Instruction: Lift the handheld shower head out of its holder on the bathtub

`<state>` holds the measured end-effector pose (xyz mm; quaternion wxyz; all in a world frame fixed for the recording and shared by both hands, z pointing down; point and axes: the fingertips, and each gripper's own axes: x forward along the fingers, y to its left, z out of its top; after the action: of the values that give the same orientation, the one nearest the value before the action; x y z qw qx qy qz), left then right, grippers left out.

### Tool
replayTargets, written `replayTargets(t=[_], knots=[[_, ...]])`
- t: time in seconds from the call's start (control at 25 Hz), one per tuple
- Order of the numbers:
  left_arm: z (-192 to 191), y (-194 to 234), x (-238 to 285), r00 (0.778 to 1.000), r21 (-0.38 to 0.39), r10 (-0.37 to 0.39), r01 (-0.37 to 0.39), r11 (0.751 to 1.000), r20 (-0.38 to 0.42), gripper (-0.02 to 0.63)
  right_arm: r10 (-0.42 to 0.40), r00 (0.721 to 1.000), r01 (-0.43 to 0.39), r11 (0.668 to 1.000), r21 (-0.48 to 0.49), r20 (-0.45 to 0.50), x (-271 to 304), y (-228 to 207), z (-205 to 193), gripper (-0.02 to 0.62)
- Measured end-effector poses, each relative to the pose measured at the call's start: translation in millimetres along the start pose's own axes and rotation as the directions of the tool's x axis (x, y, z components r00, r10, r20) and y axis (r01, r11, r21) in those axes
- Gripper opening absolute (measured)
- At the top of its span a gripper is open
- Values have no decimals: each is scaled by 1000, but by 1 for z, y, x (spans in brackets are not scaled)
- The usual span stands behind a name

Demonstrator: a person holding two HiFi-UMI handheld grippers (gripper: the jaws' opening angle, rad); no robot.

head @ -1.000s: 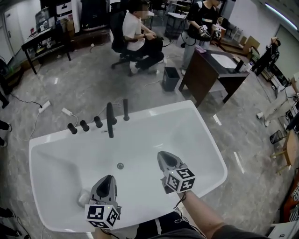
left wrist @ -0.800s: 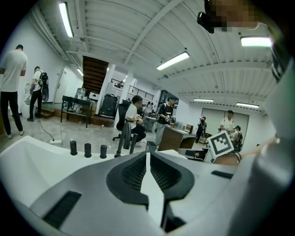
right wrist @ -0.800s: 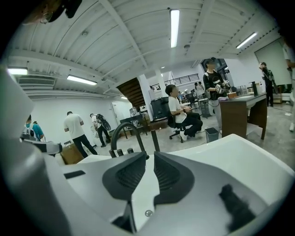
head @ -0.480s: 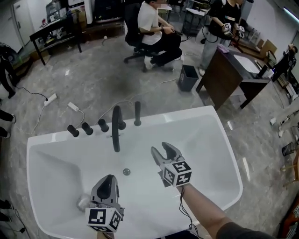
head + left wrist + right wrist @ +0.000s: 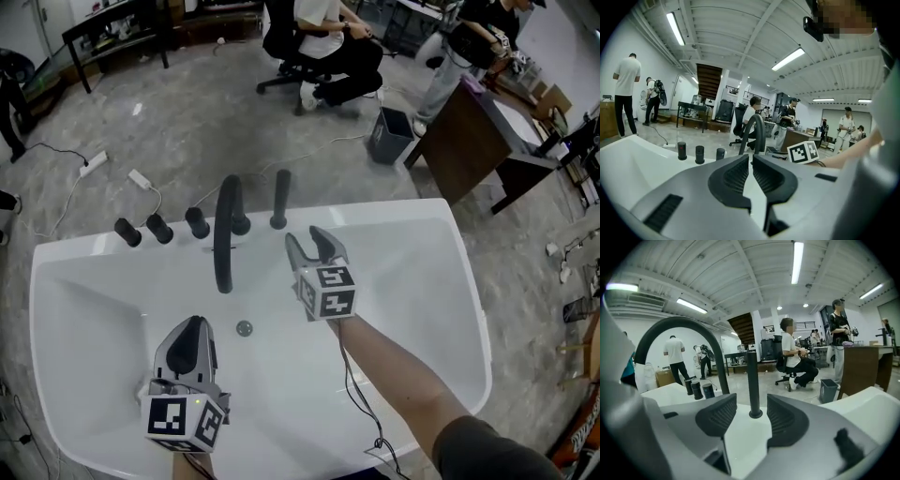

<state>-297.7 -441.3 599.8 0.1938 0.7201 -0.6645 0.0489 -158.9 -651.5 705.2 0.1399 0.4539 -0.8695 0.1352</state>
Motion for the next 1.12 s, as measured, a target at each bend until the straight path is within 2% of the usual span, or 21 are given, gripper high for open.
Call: replayTargets(t=[0.2,0.4,0.52,0.68,0.84,1.04,1.12], knots=[[1,9,13,1000,32,3,-3,999,1,35,6,1000,-6,1000,-17,1,43,-4,-5,213],[5,19,21,1000,80,18,-19,997,22,35,-5,1000,5,1000,15,13,70,-3,-6,213],[4,25,28,1000,70,16,-17,997,24,35,2,1000,-2,1000,-15,15,82,-1,-5,212],[0,33,33,1000,60,21,-22,998,23,35,11,1000,-11,1000,-4,1,98,1,-8,209],[-9,36,36,1000,49,20,-21,999,12,35,12,1000,-13,999,-51,-11,110,0,-13,206],[-11,38,35,1000,45,8,-8,999,8,35,3,1000,-2,1000,-18,22,122,-4,-2,204],[-11,39,34,1000,63,4,-4,998,5,35,0,1000,1,999,-39,11,126,-3,-1,201]])
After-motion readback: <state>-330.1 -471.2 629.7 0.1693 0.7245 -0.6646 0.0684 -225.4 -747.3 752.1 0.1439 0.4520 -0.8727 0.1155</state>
